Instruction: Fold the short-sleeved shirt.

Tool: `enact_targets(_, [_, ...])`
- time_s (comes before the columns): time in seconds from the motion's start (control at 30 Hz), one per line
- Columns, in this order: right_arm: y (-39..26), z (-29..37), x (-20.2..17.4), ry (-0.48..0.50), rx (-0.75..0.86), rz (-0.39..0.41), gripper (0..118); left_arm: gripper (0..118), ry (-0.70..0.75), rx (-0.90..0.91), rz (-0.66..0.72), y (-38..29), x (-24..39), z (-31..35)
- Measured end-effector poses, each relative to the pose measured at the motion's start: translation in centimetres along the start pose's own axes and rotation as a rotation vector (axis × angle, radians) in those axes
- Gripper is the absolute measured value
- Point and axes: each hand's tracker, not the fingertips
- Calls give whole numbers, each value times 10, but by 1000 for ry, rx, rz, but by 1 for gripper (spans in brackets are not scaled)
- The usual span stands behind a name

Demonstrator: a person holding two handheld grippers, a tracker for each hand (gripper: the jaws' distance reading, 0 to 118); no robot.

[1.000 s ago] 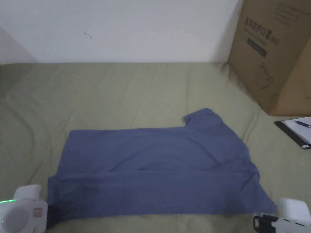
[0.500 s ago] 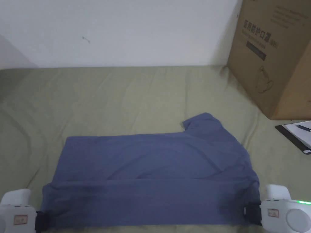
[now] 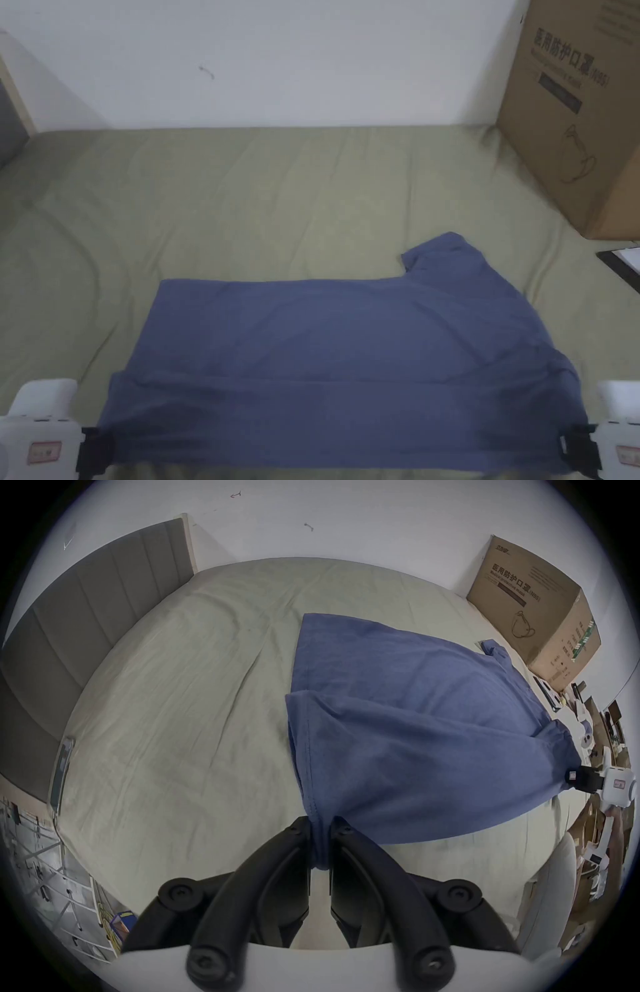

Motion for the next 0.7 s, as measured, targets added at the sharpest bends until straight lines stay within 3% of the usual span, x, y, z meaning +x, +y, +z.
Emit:
enact_targets(0.2, [-57, 3, 0, 68, -111, -108, 11, 7, 21, -114, 11, -62, -9, -8])
enact_targets(0.23, [-61, 1, -3, 78, -102, -118, 21, 11, -6, -131, 21, -68, -12, -14])
enact_targets(0.3, [-59, 0, -1, 37, -133, -164, 64, 33, -12, -135, 29, -74, -14, -18])
enact_targets(0.33, [-57, 3, 1, 58, -119, -175, 85, 50, -14, -131, 29, -73, -14, -16])
enact_targets(0.4, [-51, 14, 0, 56, -74, -198, 91, 94, -37, -103, 53, -66, -15, -9])
enact_targets(0.43, [-46, 21, 0, 28, -50, -180, 91, 109, -21, -99, 61, -61, -15, -7])
enact_targets(0.5, [-36, 34, 0, -34, -11, -143, 91, 108, -4, -78, 75, -49, -16, 3])
enact_targets(0.57, [-24, 49, -2, -52, 43, -124, 86, 97, -3, -10, 70, -35, -12, 16])
enact_targets(0.6, [-18, 54, -3, -38, 65, -127, 72, 79, -15, 30, 68, -28, -8, 21])
enact_targets(0.63, [-12, 56, 1, -15, 94, -142, 44, 46, -36, 59, 60, -20, -3, 25])
enact_targets(0.67, [-4, 59, -1, 1, 114, -158, 19, 21, -60, 75, 56, -11, 3, 25])
enact_targets(0.7, [3, 58, -3, 9, 130, -176, 4, 4, -70, 83, 54, -4, 8, 23])
